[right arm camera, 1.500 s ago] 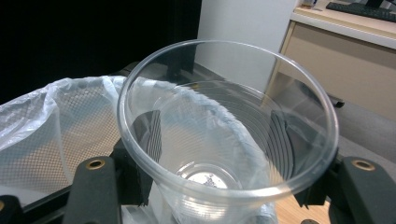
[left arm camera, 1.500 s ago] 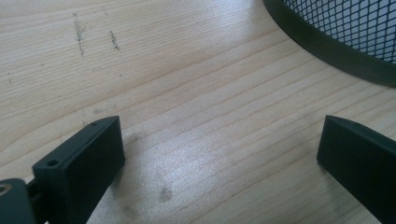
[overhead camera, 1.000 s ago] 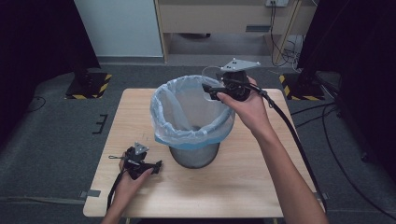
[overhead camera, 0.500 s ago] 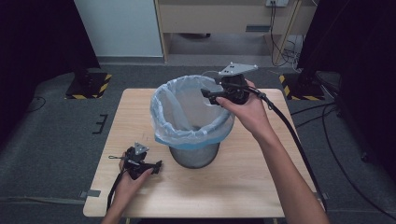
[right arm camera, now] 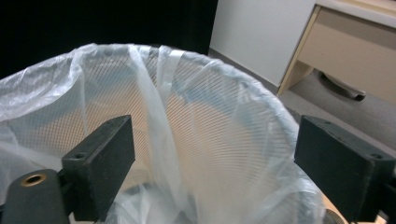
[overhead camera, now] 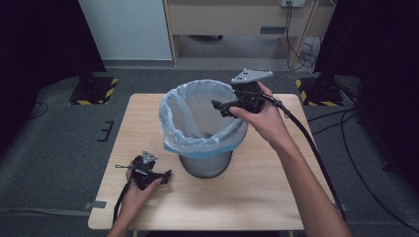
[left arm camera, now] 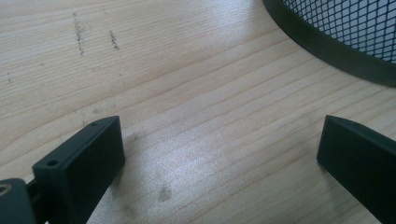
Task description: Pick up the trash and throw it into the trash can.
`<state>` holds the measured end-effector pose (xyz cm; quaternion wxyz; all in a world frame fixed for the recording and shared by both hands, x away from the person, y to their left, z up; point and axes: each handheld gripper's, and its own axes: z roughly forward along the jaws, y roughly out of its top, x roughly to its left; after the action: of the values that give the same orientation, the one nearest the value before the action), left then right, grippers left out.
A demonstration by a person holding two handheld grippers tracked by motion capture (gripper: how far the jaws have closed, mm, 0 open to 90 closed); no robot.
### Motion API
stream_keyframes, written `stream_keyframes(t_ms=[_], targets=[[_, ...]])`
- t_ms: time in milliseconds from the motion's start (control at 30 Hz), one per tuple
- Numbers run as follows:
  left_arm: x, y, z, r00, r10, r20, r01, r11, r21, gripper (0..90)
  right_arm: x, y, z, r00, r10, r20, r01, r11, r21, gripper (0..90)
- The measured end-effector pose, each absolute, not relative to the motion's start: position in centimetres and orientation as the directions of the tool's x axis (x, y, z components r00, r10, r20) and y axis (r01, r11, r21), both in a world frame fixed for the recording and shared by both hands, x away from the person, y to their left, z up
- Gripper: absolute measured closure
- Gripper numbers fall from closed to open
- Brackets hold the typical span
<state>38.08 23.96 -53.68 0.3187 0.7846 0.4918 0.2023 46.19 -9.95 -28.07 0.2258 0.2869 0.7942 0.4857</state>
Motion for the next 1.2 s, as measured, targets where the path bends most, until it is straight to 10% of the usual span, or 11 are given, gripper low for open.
stream_keyframes(t_ms=[1200], targets=[[38.1, 24.0, -53.7, 0.435, 0.901, 0.004, 0.643, -0.313, 0.699, 0.0, 47.3, -20.9, -37.8, -0.414, 0.91, 0.007, 0.382, 0.166, 0.909, 6.8]])
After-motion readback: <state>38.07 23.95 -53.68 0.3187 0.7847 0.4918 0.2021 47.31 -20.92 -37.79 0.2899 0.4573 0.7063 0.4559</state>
